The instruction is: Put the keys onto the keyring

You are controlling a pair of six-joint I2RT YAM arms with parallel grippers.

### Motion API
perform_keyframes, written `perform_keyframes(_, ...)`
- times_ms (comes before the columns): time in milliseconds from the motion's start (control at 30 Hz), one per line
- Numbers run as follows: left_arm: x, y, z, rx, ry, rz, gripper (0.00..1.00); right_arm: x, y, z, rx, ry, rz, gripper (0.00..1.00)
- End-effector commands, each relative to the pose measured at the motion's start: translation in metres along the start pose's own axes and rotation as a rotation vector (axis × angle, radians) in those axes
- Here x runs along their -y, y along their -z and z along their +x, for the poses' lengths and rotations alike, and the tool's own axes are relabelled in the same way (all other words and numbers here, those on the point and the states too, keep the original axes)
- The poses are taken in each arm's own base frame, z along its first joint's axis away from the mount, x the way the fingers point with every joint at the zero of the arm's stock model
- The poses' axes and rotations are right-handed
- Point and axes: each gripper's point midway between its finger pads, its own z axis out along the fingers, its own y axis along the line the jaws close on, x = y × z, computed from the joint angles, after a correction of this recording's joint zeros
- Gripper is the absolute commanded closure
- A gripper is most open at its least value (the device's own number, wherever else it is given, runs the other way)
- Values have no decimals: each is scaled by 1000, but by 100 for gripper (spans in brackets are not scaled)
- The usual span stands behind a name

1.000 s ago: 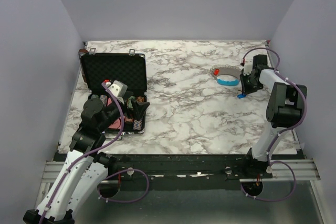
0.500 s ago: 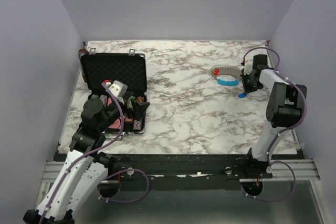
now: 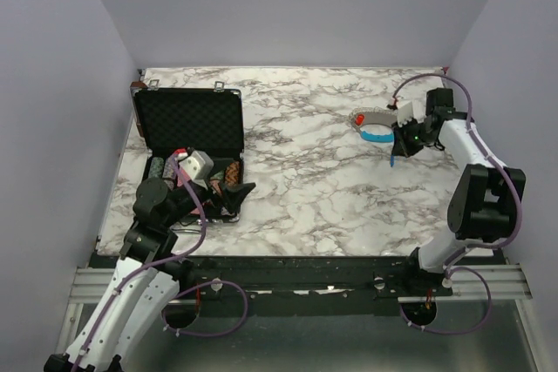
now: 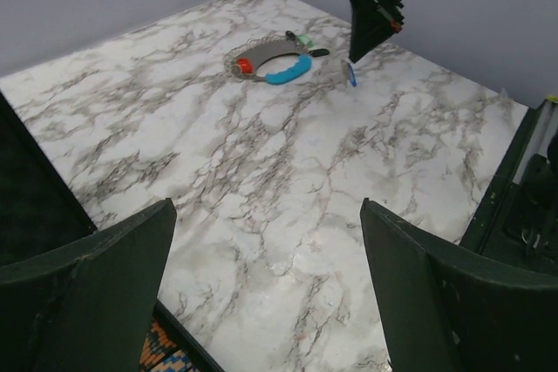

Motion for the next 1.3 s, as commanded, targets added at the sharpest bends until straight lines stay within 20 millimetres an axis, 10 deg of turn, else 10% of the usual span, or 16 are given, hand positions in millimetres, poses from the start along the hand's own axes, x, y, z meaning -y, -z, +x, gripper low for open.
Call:
perform_keyframes(0,47,8,-14,180,-144,279,9,-100,21,10,31,262,-412,99)
perform_keyframes(267,83,7,2,192,-173,466,18,-212,49,10,132,619,-723,99)
perform_keyframes(533,118,-13,31,78,-173,554,38,-279,78,11,258,828,-941,99)
perform_keyframes(1267,152,-93,68,-27,-258,537,56,-316,107,18,433,913,-1058,99)
